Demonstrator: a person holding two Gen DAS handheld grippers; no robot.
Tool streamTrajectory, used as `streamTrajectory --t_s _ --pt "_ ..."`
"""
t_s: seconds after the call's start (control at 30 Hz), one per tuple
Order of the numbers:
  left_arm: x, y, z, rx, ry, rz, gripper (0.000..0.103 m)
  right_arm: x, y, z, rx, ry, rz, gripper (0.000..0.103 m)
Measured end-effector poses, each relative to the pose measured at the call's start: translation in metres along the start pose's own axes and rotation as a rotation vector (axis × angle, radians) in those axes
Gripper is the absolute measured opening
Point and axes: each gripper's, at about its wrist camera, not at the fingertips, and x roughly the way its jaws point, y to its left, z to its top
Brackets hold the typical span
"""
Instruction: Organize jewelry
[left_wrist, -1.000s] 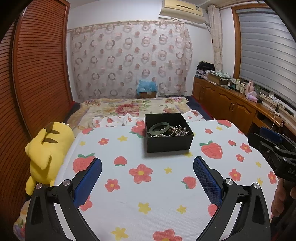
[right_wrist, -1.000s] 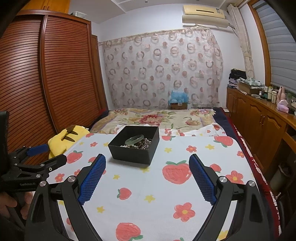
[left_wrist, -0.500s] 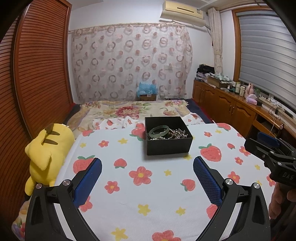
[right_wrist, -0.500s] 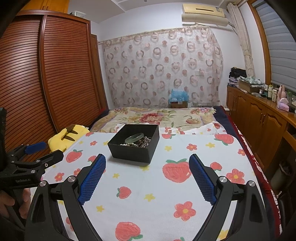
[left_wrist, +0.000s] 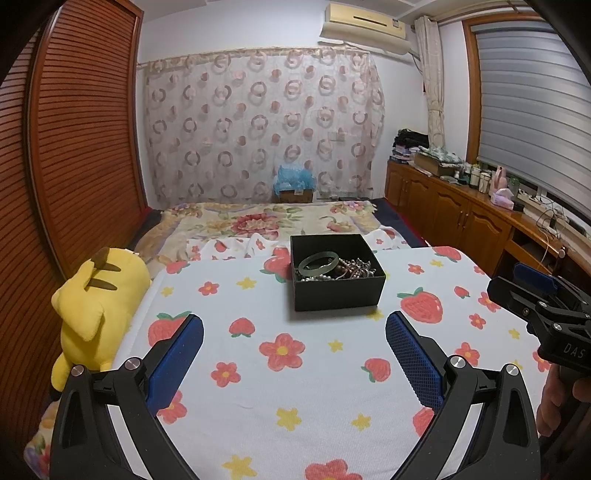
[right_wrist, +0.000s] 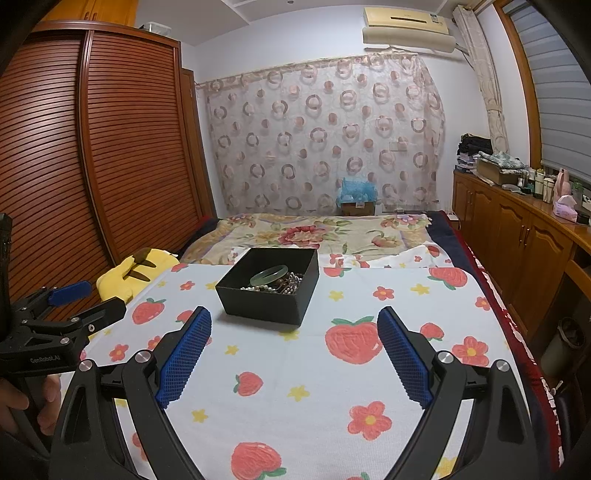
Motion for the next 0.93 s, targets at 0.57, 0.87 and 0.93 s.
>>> streamTrajectory --t_s 0.57,0.87,0.93 --pt "-0.0006 0.0006 0.0003 -0.003 -0.004 0.002 0.096 -0.0001 -0.0003 0.0001 0.0 0.0 0.001 0.093" --pt "-0.0012 0.0012 0.002 -0.003 -0.004 -0.001 0.096 -0.0003 -0.0011 -0.0008 0.002 0.0 0.0 0.093" --pt "-0.0013 0.0013 0.0016 -0.003 -0.005 -0.001 0.096 -0.0003 -0.0011 -0.0004 0.002 0.0 0.001 0.093"
